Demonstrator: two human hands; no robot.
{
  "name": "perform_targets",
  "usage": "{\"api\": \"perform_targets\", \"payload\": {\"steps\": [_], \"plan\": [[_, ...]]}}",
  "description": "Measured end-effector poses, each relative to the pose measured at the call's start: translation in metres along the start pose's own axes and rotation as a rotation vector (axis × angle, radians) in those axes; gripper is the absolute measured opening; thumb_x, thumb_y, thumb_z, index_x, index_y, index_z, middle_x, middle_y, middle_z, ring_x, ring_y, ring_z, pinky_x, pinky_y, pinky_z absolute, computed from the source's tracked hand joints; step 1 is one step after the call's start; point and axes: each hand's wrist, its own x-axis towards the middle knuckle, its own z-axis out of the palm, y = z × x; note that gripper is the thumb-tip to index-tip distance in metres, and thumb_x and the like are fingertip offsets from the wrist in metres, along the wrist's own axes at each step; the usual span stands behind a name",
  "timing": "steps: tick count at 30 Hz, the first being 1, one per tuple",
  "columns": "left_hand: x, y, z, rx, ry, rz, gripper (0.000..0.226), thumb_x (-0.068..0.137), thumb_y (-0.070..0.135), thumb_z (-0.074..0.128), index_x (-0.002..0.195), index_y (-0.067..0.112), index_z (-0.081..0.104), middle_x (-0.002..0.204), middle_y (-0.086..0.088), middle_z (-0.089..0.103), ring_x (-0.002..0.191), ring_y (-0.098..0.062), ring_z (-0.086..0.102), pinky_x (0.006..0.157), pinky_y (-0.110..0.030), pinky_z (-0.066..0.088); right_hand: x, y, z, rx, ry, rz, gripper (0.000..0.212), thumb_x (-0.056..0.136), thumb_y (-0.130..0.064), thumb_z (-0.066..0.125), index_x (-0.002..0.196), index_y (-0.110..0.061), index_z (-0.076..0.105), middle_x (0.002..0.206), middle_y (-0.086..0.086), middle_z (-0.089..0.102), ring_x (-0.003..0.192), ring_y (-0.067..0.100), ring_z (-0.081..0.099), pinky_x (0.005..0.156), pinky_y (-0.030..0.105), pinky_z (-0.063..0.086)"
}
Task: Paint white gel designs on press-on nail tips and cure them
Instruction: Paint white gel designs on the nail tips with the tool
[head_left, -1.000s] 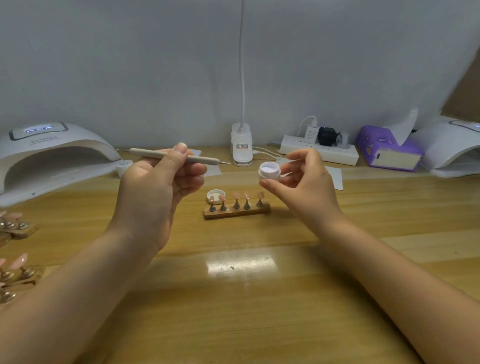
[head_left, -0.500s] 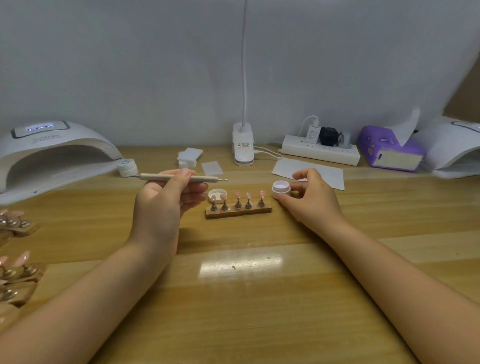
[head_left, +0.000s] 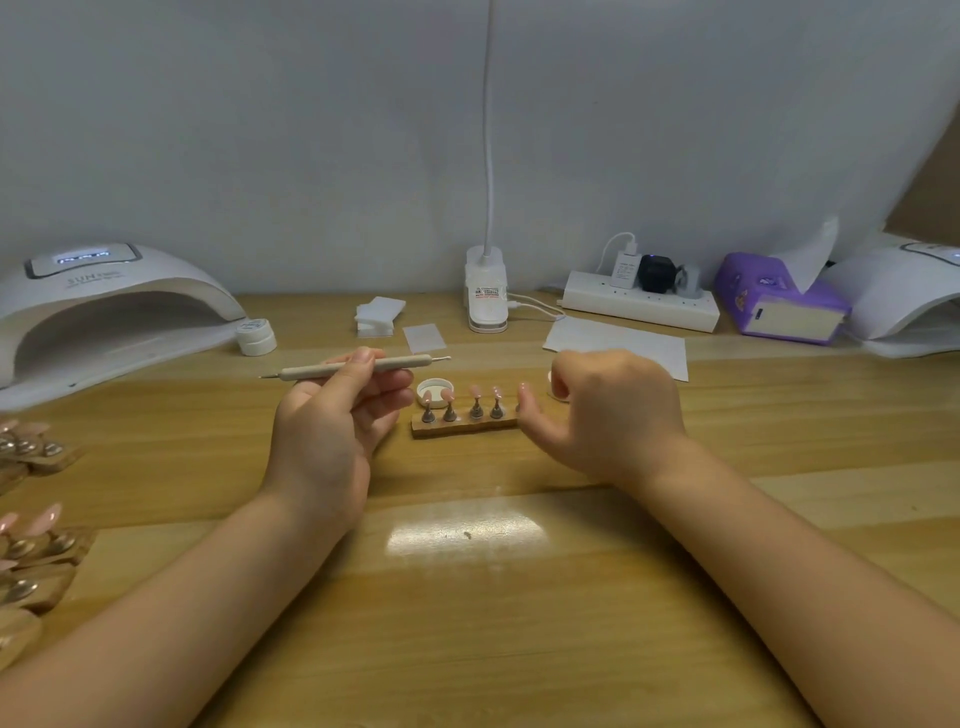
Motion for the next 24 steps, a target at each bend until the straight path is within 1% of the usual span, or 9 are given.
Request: {"api": "perform_targets", "payload": {"steps": [3, 7, 11, 13, 15, 18, 20, 24], "plan": [[-0.001, -0.001, 0.000, 0.009, -0.006, -0.031, 0.020, 0.097, 0.020, 0.051, 0.084, 0.014, 0.065, 0.074, -0.004, 0.070, 0.071, -0.014, 0.069, 0.091, -0.043, 0.048, -0.001, -0.008, 0.004, -0.128, -0.124, 0.083, 0.059, 0.084, -0.070, 0.034, 0.063, -0.019, 0.055, 0.055, -0.006, 0.049, 0.052, 0.014, 0.050, 0.046, 0.021, 0.037], [-0.004, -0.003, 0.002, 0.048, -0.021, -0.024, 0.019, 0.097, 0.020, 0.052, 0.085, 0.013, 0.065, 0.074, -0.003, 0.070, 0.071, -0.013, 0.068, 0.090, -0.045, 0.048, -0.001, -0.011, 0.012, -0.090, -0.214, 0.168, 0.064, 0.085, -0.074, 0.033, 0.066, -0.018, 0.057, 0.058, -0.005, 0.050, 0.056, 0.014, 0.053, 0.047, 0.021, 0.037], [-0.006, -0.006, 0.000, 0.050, -0.023, -0.002, 0.015, 0.096, 0.018, 0.052, 0.088, 0.012, 0.063, 0.070, -0.003, 0.068, 0.068, -0.012, 0.067, 0.087, -0.043, 0.051, -0.001, -0.012, 0.013, -0.063, -0.227, 0.189, 0.062, 0.086, -0.073, 0.035, 0.069, -0.018, 0.059, 0.058, -0.005, 0.050, 0.058, 0.014, 0.053, 0.048, 0.022, 0.037], [-0.006, -0.006, 0.000, 0.039, -0.030, -0.013, 0.013, 0.096, 0.018, 0.052, 0.091, 0.011, 0.062, 0.070, -0.003, 0.068, 0.068, -0.013, 0.067, 0.087, -0.045, 0.052, 0.000, -0.011, 0.013, -0.042, -0.228, 0.202, 0.061, 0.085, -0.073, 0.036, 0.070, -0.019, 0.058, 0.060, -0.005, 0.050, 0.060, 0.015, 0.054, 0.048, 0.023, 0.038], [-0.008, -0.008, 0.002, 0.035, -0.036, -0.017, 0.012, 0.096, 0.018, 0.052, 0.093, 0.012, 0.062, 0.070, -0.002, 0.068, 0.069, -0.013, 0.067, 0.088, -0.047, 0.052, 0.001, -0.011, 0.014, -0.029, -0.221, 0.213, 0.062, 0.085, -0.074, 0.036, 0.066, -0.018, 0.055, 0.060, -0.004, 0.049, 0.061, 0.016, 0.054, 0.049, 0.025, 0.040], [-0.013, -0.009, 0.006, 0.063, -0.071, 0.014, 0.012, 0.097, 0.017, 0.051, 0.092, 0.013, 0.060, 0.069, -0.001, 0.069, 0.068, -0.011, 0.067, 0.085, -0.043, 0.051, 0.002, -0.012, 0.014, -0.028, -0.220, 0.228, 0.064, 0.084, -0.075, 0.036, 0.063, -0.017, 0.054, 0.060, -0.003, 0.047, 0.062, 0.018, 0.056, 0.051, 0.028, 0.044], [-0.016, -0.009, 0.008, 0.074, -0.086, 0.030, 0.012, 0.097, 0.017, 0.051, 0.091, 0.013, 0.060, 0.069, -0.001, 0.069, 0.068, -0.011, 0.067, 0.083, -0.041, 0.050, 0.002, -0.011, 0.014, -0.026, -0.229, 0.238, 0.064, 0.085, -0.074, 0.038, 0.066, -0.016, 0.057, 0.061, -0.002, 0.051, 0.062, 0.018, 0.057, 0.052, 0.029, 0.045], [-0.016, -0.008, 0.007, 0.067, -0.079, 0.026, 0.012, 0.097, 0.016, 0.050, 0.091, 0.013, 0.059, 0.068, -0.001, 0.069, 0.066, -0.011, 0.066, 0.084, -0.041, 0.051, 0.002, -0.011, 0.016, -0.004, -0.248, 0.249, 0.058, 0.088, -0.068, 0.041, 0.072, -0.016, 0.061, 0.065, -0.001, 0.055, 0.065, 0.018, 0.058, 0.054, 0.029, 0.047]]}}
